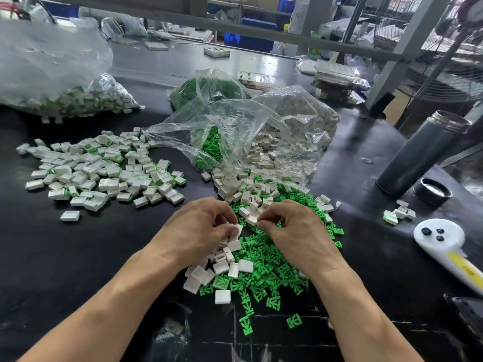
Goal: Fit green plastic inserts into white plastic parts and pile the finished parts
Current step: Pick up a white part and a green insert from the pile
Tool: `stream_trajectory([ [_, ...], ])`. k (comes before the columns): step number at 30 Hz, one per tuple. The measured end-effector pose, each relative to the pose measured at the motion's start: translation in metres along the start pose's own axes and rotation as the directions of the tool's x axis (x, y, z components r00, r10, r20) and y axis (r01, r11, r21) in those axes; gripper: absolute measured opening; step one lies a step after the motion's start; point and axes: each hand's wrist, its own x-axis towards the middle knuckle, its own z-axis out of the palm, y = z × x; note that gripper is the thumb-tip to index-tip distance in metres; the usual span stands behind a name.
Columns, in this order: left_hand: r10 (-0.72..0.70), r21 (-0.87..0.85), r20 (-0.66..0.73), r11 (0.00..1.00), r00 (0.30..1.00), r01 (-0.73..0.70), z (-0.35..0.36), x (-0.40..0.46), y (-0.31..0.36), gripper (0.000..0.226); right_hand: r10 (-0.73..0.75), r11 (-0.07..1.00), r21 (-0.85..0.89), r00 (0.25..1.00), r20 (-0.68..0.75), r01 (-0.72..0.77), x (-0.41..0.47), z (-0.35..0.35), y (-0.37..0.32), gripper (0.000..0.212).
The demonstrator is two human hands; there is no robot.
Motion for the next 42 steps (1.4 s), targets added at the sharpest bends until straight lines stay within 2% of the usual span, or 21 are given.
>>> stream_trajectory([
  [5, -0.005, 0.003, -0.056, 1.0, 0.998, 0.005, 0.003, 0.001, 0.002, 0.006, -0.044, 0.999, 0.014, 0.993, 0.106, 0.043, -0.002, -0.004, -0.004, 0.009],
  [9, -0.032, 0.016, -0.049, 0.999, 0.998, 0.033, 0.002, 0.003, 0.001, 0.009, -0.053, 0.996, -0.065, 0.978, 0.202, 0.067, -0.004, -0.005, -0.01, 0.014],
  [14, -0.06, 0.053, -0.048, 0.997, 0.997, 0.063, 0.002, 0.004, 0.003, 0.013, -0.075, 0.979, -0.172, 0.98, 0.185, 0.107, -0.005, -0.001, -0.014, 0.016],
  [25, -0.113, 0.045, -0.057, 0.992, 0.992, 0.116, -0.001, 0.002, 0.007, 0.018, -0.11, 0.977, -0.167, 0.986, 0.125, 0.13, -0.004, 0.008, -0.013, 0.011],
  [28, -0.116, 0.001, -0.066, 0.993, 0.991, 0.116, -0.001, 0.001, 0.007, 0.02, -0.117, 0.985, -0.122, 0.991, 0.057, 0.124, -0.005, 0.009, -0.012, 0.011],
  [31, -0.116, -0.078, -0.093, 0.991, 0.989, 0.109, -0.001, 0.0, 0.007, 0.016, -0.096, 0.995, 0.029, 0.995, -0.037, 0.097, -0.005, 0.008, -0.011, 0.007],
  [34, -0.102, -0.239, -0.141, 0.969, 0.985, 0.066, 0.0, 0.001, 0.008, 0.015, -0.046, 0.973, 0.219, 0.995, -0.094, 0.066, -0.004, 0.008, -0.01, 0.006],
  [37, -0.107, -0.445, -0.133, 0.895, 0.985, 0.037, -0.002, 0.001, 0.012, 0.013, -0.007, 0.929, 0.368, 0.996, -0.085, 0.037, -0.004, 0.009, -0.009, 0.008],
  [42, -0.06, -0.48, -0.086, 0.877, 0.994, 0.011, -0.001, -0.001, 0.017, 0.014, -0.041, 0.942, 0.329, 0.996, -0.078, 0.064, -0.005, 0.008, -0.008, 0.012],
])
